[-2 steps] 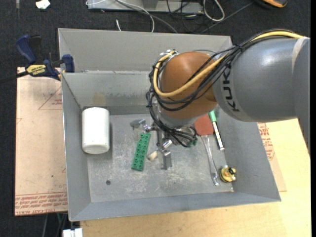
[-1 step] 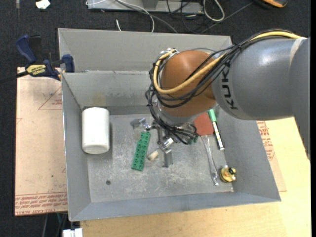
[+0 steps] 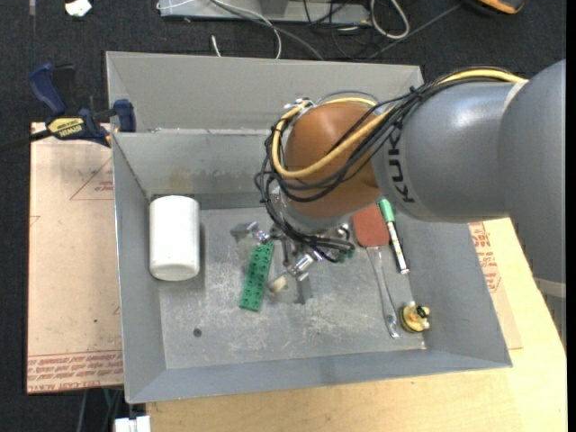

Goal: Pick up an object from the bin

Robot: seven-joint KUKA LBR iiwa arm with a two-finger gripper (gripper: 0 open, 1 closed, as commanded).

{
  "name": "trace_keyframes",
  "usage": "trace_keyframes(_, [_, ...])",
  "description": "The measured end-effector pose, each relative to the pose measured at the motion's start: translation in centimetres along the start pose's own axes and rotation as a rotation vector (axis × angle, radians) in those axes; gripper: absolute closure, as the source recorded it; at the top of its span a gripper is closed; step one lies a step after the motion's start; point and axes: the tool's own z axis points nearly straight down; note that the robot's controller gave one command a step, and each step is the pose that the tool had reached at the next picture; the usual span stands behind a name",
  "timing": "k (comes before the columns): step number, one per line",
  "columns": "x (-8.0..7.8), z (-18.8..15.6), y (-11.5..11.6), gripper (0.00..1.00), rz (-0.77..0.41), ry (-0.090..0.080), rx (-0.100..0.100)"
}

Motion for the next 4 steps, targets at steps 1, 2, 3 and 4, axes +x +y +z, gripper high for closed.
trace_keyframes(1, [-0.3, 3.3, -0.1, 1.00, -0.290, -0.003, -0.002])
trace_keyframes(2, [-0.3, 3.3, -0.1, 1.00, -0.291, -0.004, -0.002])
trace_keyframes(3, [-0.2, 1.7, 0.0, 1.00, -0.289, -0.003, -0.003])
trace_keyframes(4, [-0.3, -0.4, 0.0, 1.00, -0.288, -0.006, -0.003])
